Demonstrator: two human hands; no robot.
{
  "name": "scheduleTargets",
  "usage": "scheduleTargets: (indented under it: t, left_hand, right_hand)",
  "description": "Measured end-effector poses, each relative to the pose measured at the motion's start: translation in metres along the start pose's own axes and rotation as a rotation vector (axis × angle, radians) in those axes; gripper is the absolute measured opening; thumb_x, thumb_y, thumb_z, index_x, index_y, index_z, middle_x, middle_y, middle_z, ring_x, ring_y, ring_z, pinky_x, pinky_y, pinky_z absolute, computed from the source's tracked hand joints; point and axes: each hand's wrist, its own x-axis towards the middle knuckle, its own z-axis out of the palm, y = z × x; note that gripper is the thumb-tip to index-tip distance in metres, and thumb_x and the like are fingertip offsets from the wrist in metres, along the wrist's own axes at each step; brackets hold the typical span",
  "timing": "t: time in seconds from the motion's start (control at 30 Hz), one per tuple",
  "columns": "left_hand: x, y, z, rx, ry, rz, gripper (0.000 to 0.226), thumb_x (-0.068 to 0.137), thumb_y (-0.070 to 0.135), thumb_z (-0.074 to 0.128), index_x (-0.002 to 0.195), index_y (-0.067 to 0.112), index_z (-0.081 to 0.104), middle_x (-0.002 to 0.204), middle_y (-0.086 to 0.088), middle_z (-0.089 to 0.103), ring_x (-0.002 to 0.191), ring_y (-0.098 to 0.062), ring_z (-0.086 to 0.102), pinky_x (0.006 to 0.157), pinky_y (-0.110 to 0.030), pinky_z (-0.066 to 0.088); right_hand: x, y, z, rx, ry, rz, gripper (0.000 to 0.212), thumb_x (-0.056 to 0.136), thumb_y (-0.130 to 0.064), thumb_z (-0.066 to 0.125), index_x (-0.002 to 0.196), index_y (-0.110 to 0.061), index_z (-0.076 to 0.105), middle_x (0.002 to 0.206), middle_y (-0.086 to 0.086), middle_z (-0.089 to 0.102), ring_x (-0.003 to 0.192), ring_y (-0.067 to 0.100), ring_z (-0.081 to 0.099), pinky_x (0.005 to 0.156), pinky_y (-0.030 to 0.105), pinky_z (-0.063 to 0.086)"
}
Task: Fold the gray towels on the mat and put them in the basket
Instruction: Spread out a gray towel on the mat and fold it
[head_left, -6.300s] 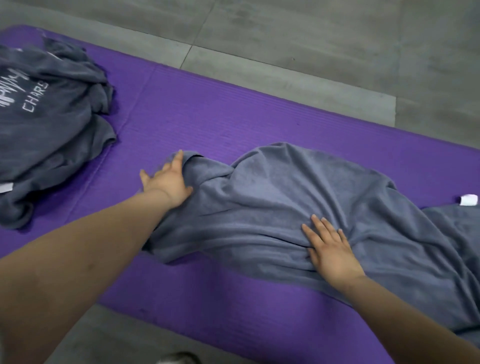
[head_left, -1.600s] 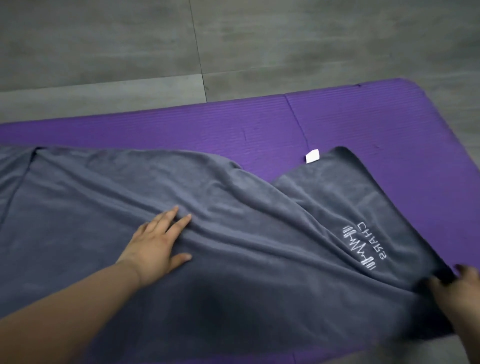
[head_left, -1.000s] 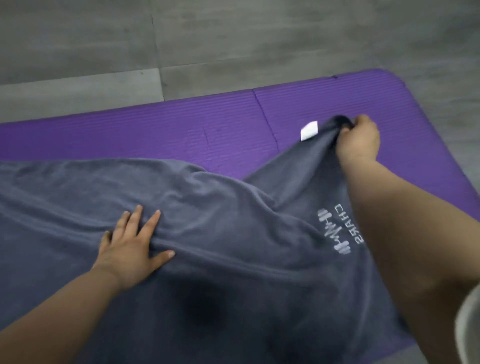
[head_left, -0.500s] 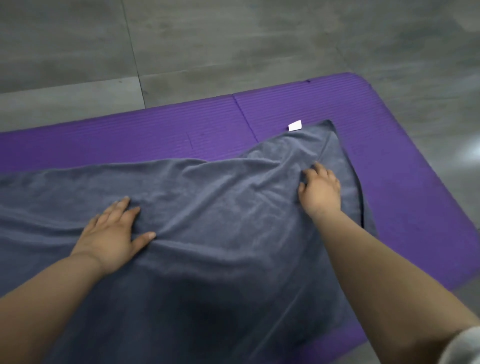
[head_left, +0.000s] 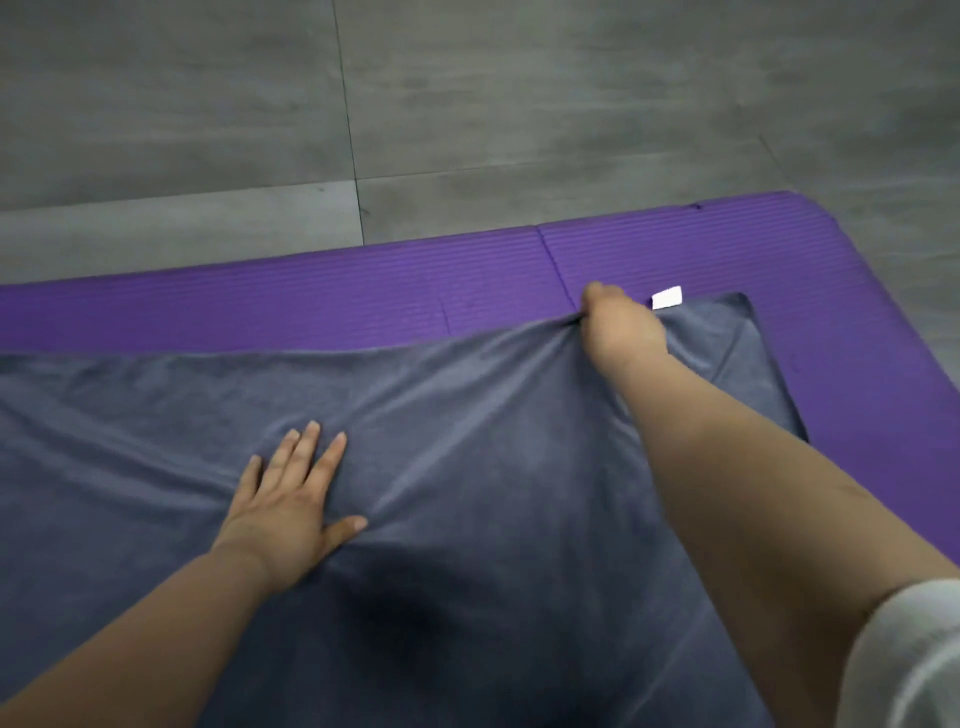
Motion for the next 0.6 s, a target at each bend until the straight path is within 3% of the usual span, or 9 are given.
scheduleTargets:
  t: [0.1, 0.2, 0.3, 0.47, 0.6]
  left_hand:
    - [0.012, -0.001, -0.006, -0.011, -0.012, 0.004, 0.087, 0.088, 0.059, 0.033, 0.141, 0.02, -0.023, 0.153, -0.005, -0.025, 0.143, -0.019, -0.016, 0.117, -0.037, 0.0]
    - [0.018, -0.001, -0.008, -0.019, -0.048, -0.011, 0.089, 0.087, 0.06, 0.033, 0.141, 0.02, -0.024, 0.152, -0.005, -0.026, 0.143, -0.02, -0.018, 0.117, -0.039, -0.001]
    - [0.019, 0.0, -0.006, -0.03, -0.042, -0.017, 0.088, 0.087, 0.06, 0.033, 0.141, 0.021, -0.023, 0.152, -0.005, -0.025, 0.142, -0.021, -0.018, 0.117, -0.039, -0.001]
    - [0.013, 0.002, -0.013, -0.08, -0.023, -0.003, 0.085, 0.087, 0.057, 0.037, 0.144, 0.022, -0.015, 0.154, -0.005, -0.02, 0.143, -0.021, -0.015, 0.117, -0.039, 0.003]
    - [-0.005, 0.012, -0.001, -0.138, 0.225, 0.114, 0.069, 0.092, 0.045, 0.039, 0.146, 0.018, 0.008, 0.156, -0.01, 0.001, 0.145, -0.024, 0.002, 0.116, -0.034, 0.002]
  right_hand:
    - [0.006, 0.005, 0.003, 0.253, 0.164, 0.101, 0.027, 0.093, -0.002, 0.033, 0.119, 0.0, 0.041, 0.13, 0.02, 0.039, 0.108, 0.039, 0.052, 0.076, 0.039, 0.036]
    - [-0.005, 0.006, 0.017, 0.379, 0.077, 0.089, 0.05, 0.091, -0.007, 0.043, 0.139, -0.009, 0.028, 0.151, 0.015, 0.015, 0.129, 0.035, 0.038, 0.102, 0.039, 0.034]
    - [-0.037, 0.022, 0.03, 0.228, 0.016, 0.055, 0.064, 0.09, -0.019, 0.048, 0.146, -0.016, 0.017, 0.157, 0.008, 0.001, 0.141, 0.027, 0.02, 0.115, 0.04, 0.018]
    - [-0.12, 0.088, 0.054, 0.089, -0.014, 0.178, 0.052, 0.092, -0.022, 0.043, 0.142, -0.015, 0.03, 0.155, 0.008, 0.018, 0.142, 0.023, 0.02, 0.115, 0.041, 0.012]
    - [-0.19, 0.144, 0.067, 0.1, 0.075, 0.39, 0.048, 0.086, -0.023, 0.049, 0.131, -0.005, 0.047, 0.144, 0.018, 0.038, 0.13, 0.037, 0.038, 0.107, 0.049, 0.026]
